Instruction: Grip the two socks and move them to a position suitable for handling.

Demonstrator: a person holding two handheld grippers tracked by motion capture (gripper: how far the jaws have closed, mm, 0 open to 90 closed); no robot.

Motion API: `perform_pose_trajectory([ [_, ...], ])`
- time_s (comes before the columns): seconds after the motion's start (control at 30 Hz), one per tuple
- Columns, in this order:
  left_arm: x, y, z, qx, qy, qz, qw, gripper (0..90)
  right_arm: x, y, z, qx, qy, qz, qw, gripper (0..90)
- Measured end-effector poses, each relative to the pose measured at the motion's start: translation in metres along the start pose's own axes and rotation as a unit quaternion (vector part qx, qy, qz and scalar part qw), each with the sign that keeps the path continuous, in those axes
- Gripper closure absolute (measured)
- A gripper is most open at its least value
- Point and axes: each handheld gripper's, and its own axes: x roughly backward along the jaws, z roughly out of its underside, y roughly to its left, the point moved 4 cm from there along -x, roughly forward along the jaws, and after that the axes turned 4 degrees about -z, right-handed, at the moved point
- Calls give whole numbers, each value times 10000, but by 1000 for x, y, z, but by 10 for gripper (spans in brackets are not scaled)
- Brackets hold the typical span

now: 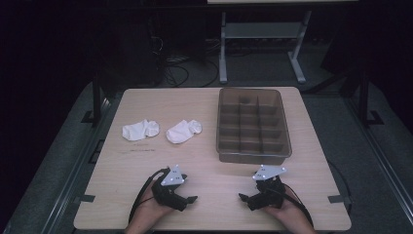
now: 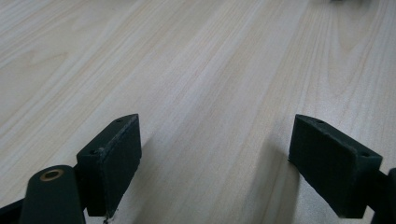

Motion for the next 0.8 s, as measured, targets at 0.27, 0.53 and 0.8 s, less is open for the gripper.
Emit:
perform_pose_trajectory([
  [0.27,5,4,-3,119,-53,-12,9999,168,0,0,0,-3,-2,-1,10000,23],
  [0.53,10,10,-5,151,-86,-82,9998,174,0,0,0,-1,11,-3,10000,23],
  [0.8,15,19,-8,254,-179,-127,9994,215,0,0,0,-11,15,-1,10000,23],
])
